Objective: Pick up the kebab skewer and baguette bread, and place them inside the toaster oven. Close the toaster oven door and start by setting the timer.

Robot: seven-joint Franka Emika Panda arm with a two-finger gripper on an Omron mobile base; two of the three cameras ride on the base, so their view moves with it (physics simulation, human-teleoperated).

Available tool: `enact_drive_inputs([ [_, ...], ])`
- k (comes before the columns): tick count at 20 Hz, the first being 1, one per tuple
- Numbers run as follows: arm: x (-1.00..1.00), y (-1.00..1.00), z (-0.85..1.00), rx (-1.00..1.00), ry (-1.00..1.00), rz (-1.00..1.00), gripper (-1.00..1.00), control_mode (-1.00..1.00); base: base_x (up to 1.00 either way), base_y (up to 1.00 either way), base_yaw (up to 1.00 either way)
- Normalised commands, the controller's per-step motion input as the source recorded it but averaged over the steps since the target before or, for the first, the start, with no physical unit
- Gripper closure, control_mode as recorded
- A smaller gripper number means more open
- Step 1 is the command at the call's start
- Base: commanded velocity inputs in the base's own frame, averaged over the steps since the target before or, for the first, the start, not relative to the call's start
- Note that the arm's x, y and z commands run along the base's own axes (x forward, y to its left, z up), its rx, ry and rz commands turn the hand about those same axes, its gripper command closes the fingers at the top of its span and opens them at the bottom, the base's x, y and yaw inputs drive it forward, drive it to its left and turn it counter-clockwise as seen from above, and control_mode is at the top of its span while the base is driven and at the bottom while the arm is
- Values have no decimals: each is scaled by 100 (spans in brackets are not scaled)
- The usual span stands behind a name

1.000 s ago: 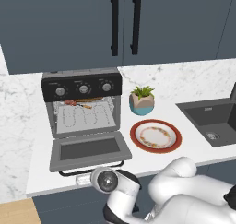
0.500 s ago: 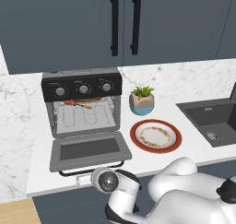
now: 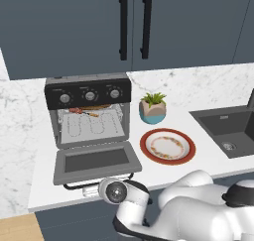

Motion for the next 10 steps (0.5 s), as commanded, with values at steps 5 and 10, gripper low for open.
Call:
enact_drive_inputs([
  [5,4,0,-23,0,-1,0,-100,-100,0,0,0],
  [10,7,0,-20,0,-2,0,-100,-100,0,0,0],
])
